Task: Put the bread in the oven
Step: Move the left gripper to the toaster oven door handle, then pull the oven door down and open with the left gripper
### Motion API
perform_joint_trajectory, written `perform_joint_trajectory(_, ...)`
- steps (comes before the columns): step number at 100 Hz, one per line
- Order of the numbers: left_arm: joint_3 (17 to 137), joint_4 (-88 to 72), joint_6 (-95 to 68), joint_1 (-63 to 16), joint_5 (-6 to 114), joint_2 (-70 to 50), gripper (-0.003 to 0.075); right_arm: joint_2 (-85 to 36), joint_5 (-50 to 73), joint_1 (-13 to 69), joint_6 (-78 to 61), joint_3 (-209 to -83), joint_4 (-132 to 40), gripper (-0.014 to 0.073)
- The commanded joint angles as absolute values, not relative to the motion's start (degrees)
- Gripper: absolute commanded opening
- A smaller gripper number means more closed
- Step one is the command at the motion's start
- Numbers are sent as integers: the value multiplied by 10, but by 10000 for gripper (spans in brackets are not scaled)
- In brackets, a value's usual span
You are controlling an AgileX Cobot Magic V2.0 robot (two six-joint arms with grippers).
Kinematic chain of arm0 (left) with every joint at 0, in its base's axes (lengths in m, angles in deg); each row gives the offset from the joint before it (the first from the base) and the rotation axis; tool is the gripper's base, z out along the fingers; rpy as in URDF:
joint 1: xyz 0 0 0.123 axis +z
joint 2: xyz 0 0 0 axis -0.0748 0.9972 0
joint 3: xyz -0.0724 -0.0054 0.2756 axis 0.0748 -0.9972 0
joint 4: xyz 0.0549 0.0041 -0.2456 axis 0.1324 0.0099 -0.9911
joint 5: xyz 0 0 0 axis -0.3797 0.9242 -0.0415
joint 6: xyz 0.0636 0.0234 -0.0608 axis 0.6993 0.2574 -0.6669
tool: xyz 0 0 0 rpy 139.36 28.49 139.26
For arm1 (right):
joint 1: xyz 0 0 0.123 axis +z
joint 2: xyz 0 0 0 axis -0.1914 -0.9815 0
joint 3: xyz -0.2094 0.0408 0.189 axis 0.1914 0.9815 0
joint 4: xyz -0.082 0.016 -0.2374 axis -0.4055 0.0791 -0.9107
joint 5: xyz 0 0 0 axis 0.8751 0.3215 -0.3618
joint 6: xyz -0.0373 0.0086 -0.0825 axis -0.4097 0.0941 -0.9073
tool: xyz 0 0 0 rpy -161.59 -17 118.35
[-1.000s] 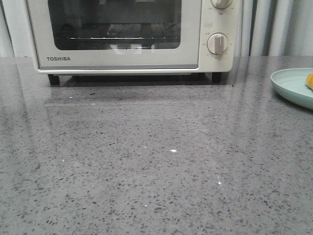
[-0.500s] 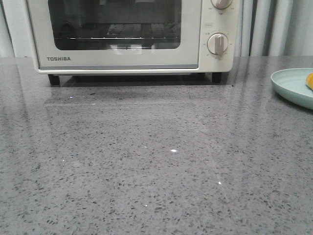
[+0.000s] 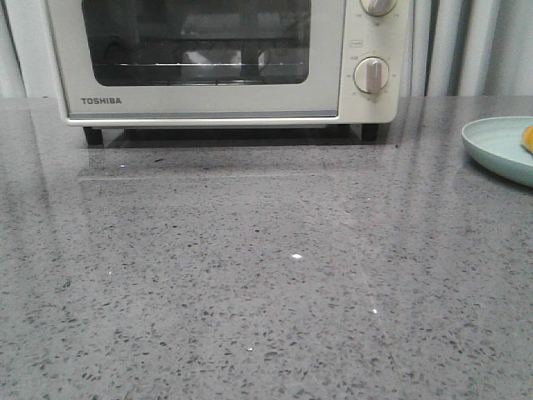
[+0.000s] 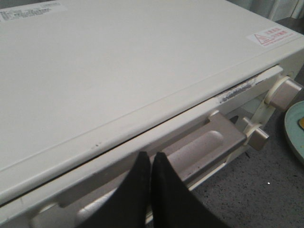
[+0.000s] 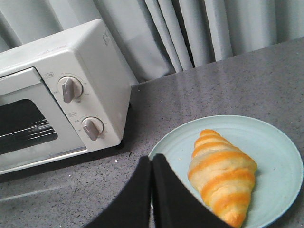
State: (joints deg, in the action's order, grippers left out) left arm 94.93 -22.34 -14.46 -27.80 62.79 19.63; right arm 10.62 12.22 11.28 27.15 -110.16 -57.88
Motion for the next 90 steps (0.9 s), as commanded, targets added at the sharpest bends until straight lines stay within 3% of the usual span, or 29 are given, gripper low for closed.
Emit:
perform_joint_trajectory(1,956,-224,-145,-282,676,184,-22,98,81,110,268,-1123,-585,-48)
perform_joint_trajectory(31,932,-223,-149,-282,698,176,-22,98,85,110,268,-1123,-580,-48)
perform_joint_trajectory(90,733,-233,-149,-282,677,96,-22,98,89,110,268,-1123,-572,-48)
